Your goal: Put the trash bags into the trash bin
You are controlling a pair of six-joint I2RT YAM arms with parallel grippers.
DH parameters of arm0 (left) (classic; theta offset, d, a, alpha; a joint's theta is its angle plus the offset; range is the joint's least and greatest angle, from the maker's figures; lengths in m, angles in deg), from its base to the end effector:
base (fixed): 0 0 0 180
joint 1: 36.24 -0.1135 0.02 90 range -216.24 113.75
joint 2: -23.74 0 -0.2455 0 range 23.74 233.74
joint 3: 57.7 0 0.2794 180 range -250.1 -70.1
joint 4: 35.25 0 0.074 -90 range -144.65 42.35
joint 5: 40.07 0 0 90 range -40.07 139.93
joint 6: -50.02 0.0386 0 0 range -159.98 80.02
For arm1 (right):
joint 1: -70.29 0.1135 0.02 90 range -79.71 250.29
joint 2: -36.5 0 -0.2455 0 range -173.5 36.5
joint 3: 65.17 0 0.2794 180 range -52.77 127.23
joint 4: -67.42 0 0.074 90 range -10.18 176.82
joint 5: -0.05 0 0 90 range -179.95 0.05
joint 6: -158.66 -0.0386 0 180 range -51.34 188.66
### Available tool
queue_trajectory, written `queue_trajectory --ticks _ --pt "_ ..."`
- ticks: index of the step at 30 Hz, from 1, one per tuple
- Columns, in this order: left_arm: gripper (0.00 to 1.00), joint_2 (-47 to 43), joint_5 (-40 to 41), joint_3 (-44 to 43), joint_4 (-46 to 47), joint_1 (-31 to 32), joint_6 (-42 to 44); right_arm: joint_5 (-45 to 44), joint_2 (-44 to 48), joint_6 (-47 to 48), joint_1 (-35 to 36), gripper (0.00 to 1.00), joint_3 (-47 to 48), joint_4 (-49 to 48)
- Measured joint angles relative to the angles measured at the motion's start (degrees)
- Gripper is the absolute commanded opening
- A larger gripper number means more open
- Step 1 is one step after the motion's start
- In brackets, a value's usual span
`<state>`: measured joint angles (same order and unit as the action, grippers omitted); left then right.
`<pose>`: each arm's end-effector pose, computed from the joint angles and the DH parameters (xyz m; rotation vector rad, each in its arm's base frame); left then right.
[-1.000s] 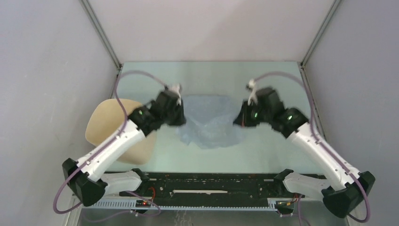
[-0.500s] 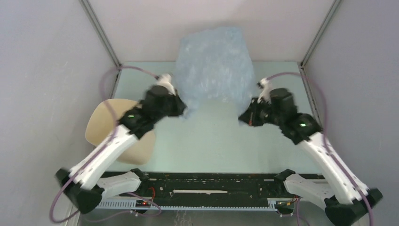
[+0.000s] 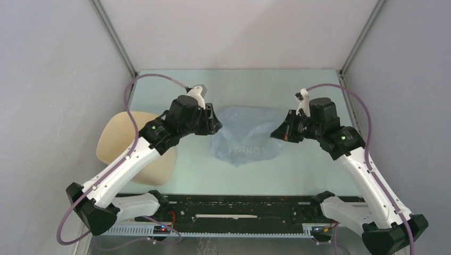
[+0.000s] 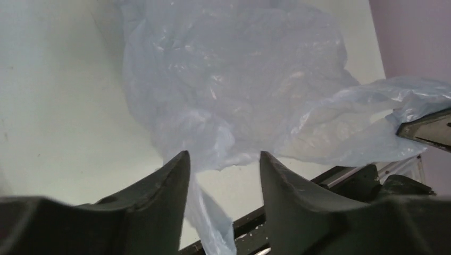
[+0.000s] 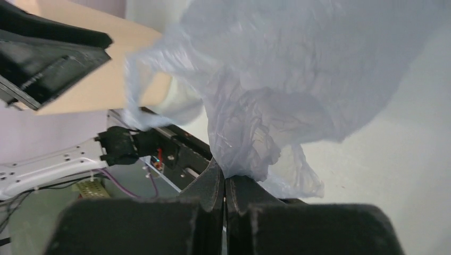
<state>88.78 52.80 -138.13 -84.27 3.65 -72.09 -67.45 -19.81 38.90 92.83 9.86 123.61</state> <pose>0.2157 -0.1778 0.3479 0.1217 2.2312 -0.6585 0.2118 0.1039 0.3407 -0.0812 2.3300 0.9189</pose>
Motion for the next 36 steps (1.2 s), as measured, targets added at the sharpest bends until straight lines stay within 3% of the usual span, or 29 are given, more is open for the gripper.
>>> queue_trajectory --ticks 4,7,12,19,23,36 --pt "0.93 -0.15 0.17 0.48 -1.60 0.28 -0.68 2.82 -0.15 -2.45 -0.46 0.00 -0.37 -1.42" --pt "0.99 -3.48 1.55 4.72 -2.86 2.40 -2.40 3.80 -0.15 -4.17 -0.46 0.00 -1.38 -1.44" --pt "1.00 -9.25 4.37 11.04 -5.31 9.16 -4.35 4.66 0.63 -6.64 -0.57 0.00 -1.51 -2.32" --pt "1.00 -8.76 9.75 19.69 -6.38 17.18 -6.58 5.05 1.20 -8.13 -0.68 0.00 -1.51 -2.86" --pt "0.99 -7.50 13.66 23.52 -7.72 17.88 -7.96 5.09 1.46 -8.41 -0.72 0.00 -1.57 -2.75" --pt "1.00 -3.52 22.05 23.52 -8.59 17.92 -9.07 7.04 5.92 -10.49 -3.15 0.00 -7.58 -2.91"
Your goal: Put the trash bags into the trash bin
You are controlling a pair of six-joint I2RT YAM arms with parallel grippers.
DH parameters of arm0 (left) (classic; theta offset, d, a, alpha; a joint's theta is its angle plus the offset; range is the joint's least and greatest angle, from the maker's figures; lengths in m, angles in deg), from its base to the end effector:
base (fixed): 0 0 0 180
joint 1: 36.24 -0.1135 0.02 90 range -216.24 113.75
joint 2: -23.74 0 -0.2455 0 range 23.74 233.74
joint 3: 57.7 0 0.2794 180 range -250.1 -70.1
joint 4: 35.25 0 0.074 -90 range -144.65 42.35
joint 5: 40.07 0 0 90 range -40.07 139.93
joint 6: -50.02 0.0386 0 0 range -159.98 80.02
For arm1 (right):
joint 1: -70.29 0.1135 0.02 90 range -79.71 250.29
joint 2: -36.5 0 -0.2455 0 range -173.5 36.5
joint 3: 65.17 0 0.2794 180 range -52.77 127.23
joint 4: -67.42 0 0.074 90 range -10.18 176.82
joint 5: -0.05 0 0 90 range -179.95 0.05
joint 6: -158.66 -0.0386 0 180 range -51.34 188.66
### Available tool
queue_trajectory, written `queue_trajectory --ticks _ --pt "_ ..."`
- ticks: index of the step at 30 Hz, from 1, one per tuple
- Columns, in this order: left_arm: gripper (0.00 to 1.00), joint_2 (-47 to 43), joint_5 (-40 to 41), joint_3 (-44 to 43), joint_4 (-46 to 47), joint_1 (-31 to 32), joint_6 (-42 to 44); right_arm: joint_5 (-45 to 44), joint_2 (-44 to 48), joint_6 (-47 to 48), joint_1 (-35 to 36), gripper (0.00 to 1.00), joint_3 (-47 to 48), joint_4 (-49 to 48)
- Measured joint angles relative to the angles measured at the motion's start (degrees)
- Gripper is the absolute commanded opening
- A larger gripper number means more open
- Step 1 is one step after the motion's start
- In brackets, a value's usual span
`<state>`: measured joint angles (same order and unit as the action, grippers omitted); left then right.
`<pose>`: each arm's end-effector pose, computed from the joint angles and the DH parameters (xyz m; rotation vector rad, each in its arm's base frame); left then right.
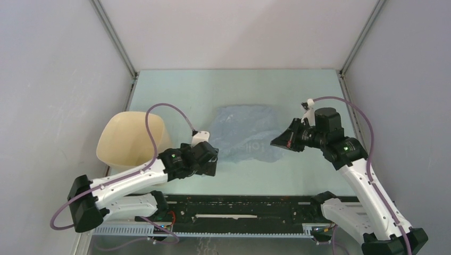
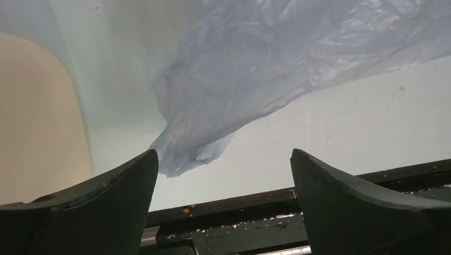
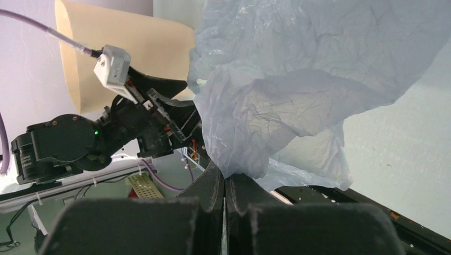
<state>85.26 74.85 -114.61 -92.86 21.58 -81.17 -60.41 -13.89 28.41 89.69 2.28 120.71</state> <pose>0.1374 -0.1879 0.2104 0.2265 2.4953 -0.1115 0.1987 0.0902 0.3210 0.1152 2.3465 1.1198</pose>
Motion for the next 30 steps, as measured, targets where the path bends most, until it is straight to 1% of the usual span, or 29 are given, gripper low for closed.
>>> queue_trajectory --ticks 2,6,8,10,12,16,17,20,22,23,25,27,29,30 --pt "1.00 -2.05 0.55 0.00 -1.33 0.04 -0.13 0.39 0.79 0.00 -1.03 0.00 -0.42 0.00" --pt "1.00 -10.45 1.86 0.00 -3.10 0.04 -0.72 1.16 1.92 0.02 -2.75 0.00 -1.22 -0.02" --pt "1.00 -12.26 2.32 0.00 -3.54 0.04 -0.85 1.70 2.14 0.04 -3.54 0.00 -1.60 0.04" --pt "0.98 -12.26 2.49 0.04 -3.43 0.02 -0.85 2.14 2.23 0.07 -4.15 0.00 -1.81 0.07" --pt "0.94 -10.40 2.27 0.46 -2.43 -0.04 -0.79 2.34 2.40 0.09 -4.52 0.00 -1.90 0.15" --pt "0.86 -4.68 0.92 4.44 3.15 -0.83 -0.76 2.54 3.61 0.07 -4.92 0.00 -2.93 0.02" --pt "0.81 -3.48 0.31 5.68 4.37 -1.25 -0.70 2.54 4.04 0.02 -5.07 0.00 -3.50 0.04" --pt "0.52 0.55 -1.77 9.35 7.74 -3.08 -0.24 2.51 4.70 -0.20 -5.25 0.00 -4.70 0.07" --pt "0.27 2.19 -2.47 9.70 8.39 -3.85 0.74 2.47 4.96 -0.33 -5.25 0.00 -5.20 0.00" --pt "0.19 2.69 -2.62 9.44 8.81 -4.13 1.44 2.43 5.01 -0.37 -5.29 0.00 -5.38 -0.02" --pt "0.09 3.23 -2.29 7.10 7.98 -4.68 3.43 2.12 4.87 -0.44 -5.44 0.00 -5.55 -0.11" --pt "0.01 3.85 -2.12 1.73 5.55 -5.77 5.29 2.01 4.02 -1.09 -6.14 0.00 -5.55 -0.85" --pt "0.00 5.27 -2.03 -8.31 3.23 -8.24 6.97 2.12 2.08 -2.84 -7.96 0.00 -5.16 -2.25" --pt "0.00 6.62 -1.68 -15.34 1.49 -9.64 8.02 2.25 0.61 -3.89 -8.81 0.00 -4.31 -2.69"
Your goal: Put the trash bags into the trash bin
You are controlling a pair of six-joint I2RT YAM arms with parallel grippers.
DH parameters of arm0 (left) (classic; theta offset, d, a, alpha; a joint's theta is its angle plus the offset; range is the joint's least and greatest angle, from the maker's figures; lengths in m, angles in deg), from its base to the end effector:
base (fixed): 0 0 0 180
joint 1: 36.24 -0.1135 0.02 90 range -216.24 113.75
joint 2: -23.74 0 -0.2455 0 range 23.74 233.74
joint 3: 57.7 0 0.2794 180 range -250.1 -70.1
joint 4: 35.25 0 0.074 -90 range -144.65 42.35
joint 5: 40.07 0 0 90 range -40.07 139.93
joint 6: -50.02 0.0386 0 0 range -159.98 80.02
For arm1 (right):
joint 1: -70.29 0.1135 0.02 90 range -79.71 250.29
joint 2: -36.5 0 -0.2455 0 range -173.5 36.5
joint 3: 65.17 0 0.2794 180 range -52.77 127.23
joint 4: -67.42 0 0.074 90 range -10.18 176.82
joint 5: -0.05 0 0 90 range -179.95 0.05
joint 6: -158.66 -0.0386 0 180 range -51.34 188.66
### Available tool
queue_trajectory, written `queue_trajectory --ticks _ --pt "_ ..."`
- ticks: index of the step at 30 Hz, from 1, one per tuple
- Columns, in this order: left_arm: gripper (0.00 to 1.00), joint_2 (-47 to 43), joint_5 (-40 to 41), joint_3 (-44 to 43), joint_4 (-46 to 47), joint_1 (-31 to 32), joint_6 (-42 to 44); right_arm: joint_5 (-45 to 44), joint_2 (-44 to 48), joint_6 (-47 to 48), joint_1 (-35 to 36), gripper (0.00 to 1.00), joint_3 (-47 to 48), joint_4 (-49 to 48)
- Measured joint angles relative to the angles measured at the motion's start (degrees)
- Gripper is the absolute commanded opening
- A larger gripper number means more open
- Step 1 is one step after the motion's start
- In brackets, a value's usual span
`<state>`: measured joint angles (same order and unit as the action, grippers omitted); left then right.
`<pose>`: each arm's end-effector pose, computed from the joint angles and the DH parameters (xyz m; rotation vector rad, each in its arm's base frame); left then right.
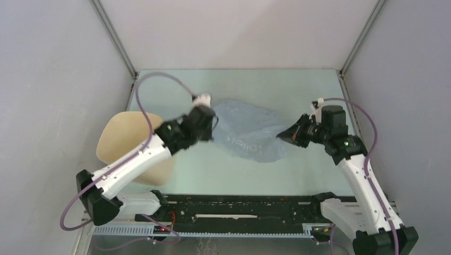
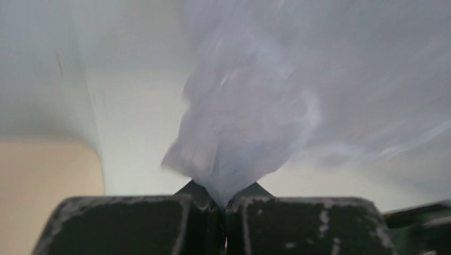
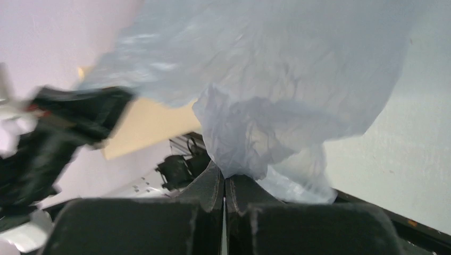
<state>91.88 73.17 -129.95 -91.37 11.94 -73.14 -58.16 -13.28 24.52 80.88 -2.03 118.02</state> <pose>0.1945 -0.1945 0.2751 0.1441 2.3824 -0.1628 0.2109 0.0601 0.3009 0.3568 2.3217 1.1184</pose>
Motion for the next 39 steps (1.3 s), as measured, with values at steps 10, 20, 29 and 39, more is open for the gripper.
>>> queue_trajectory --ticks 10,20,29,39 --pt "0.00 -0.57 11.37 -46.10 3.78 7.19 13.09 -7.58 -6.58 5.73 8.11 0.00 45.92 -4.96" --pt "0.00 4.94 -12.02 16.61 9.73 4.52 -0.42 -5.53 -0.28 7.65 8.63 0.00 -18.64 -4.26" --pt "0.00 4.22 -12.35 -18.58 0.74 3.52 4.22 -3.43 2.84 13.44 2.40 0.00 9.40 10.54" --pt "0.00 4.17 -13.79 -29.11 2.49 2.58 6.93 -4.31 -0.87 20.06 1.38 0.00 24.30 16.87"
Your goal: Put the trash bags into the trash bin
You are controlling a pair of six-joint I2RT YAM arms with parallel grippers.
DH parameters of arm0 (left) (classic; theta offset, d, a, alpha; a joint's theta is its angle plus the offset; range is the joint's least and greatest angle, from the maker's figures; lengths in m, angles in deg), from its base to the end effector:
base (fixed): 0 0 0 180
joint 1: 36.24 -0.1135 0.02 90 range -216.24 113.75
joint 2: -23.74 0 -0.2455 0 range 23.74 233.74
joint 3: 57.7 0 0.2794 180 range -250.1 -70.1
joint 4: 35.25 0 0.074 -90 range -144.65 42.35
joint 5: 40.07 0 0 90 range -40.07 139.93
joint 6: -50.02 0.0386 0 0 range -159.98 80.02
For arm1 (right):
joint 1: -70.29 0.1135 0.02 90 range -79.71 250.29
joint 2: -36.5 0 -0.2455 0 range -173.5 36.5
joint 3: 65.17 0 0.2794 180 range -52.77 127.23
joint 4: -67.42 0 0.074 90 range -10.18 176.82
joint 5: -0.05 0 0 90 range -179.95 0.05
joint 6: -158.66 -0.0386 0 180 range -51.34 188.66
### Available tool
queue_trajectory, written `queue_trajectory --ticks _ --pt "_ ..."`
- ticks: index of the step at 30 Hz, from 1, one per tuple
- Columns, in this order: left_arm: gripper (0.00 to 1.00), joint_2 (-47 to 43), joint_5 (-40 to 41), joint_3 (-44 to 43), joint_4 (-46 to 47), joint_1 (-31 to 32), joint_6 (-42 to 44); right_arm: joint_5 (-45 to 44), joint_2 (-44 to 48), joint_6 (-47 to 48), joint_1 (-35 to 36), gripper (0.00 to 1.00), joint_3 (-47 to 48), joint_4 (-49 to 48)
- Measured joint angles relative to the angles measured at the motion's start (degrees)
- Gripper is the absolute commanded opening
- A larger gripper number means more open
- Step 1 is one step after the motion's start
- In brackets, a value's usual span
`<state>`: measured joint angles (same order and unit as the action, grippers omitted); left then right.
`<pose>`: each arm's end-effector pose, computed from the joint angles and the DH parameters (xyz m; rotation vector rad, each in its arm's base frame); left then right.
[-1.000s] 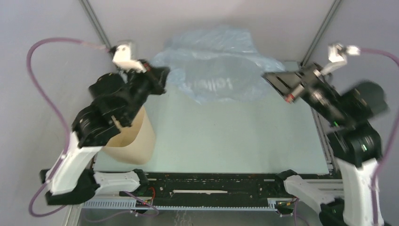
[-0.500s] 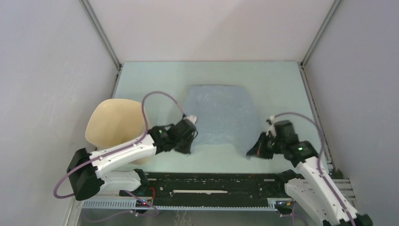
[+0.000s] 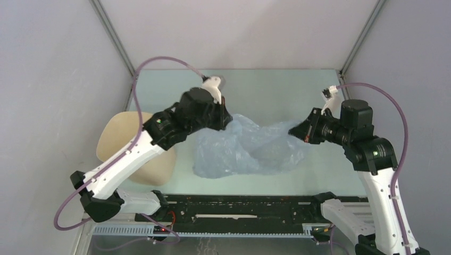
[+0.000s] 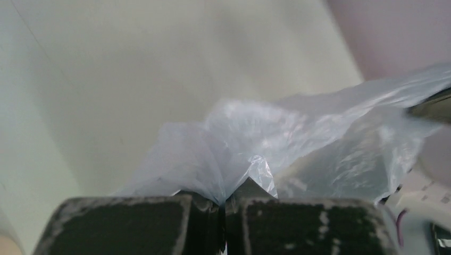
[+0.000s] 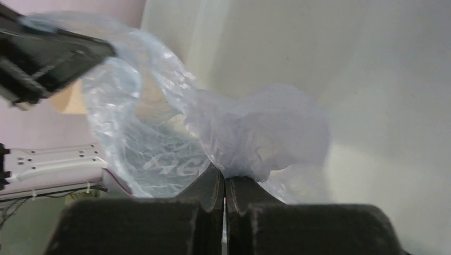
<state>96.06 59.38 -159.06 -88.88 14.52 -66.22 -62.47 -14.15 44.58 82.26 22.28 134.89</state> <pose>0.1894 -0.2219 0.4364 0.3306 2.0362 -0.6902 0.1735 0.0550 0.4155 -0.0707 2.1615 0.8755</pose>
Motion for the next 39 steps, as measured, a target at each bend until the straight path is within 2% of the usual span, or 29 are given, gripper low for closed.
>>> queue_trajectory --ticks 4,9,16,19,26,29,31,35,39 --pt "0.00 -1.27 -5.09 12.22 -0.22 0.00 -4.44 -3.61 3.61 1.51 -0.02 0.03 -2.75 4.17" --pt "0.00 -4.55 -7.17 15.41 -2.16 0.04 -7.02 -7.80 4.28 3.87 -0.33 0.14 -5.42 8.68" --pt "0.00 -12.20 -7.10 14.67 -3.32 -0.13 -8.17 -9.97 1.81 4.33 -0.44 0.64 -7.28 12.24" --pt "0.00 -10.78 -6.78 12.24 -4.35 -0.39 -8.33 -9.99 3.08 4.04 -0.42 0.78 -6.45 13.81" --pt "0.00 -8.22 -7.39 9.07 -4.42 -3.02 -7.76 -12.24 6.29 4.31 -0.13 0.85 -0.98 17.22" --pt "0.00 -7.39 -8.87 8.70 -4.55 -4.70 -7.17 -13.35 6.56 4.92 0.20 0.92 -0.42 17.18" --pt "0.00 -7.15 -9.75 8.70 -4.76 -5.18 -6.80 -13.88 5.84 5.09 1.03 0.94 -0.42 17.07" --pt "0.00 -6.95 -10.75 8.70 -4.90 -5.53 -6.80 -17.59 4.68 3.58 7.82 1.00 -0.42 16.44" --pt "0.00 -6.95 -10.82 8.70 -4.85 -5.70 -8.44 -25.09 4.72 -2.34 17.94 1.00 -0.42 16.13"
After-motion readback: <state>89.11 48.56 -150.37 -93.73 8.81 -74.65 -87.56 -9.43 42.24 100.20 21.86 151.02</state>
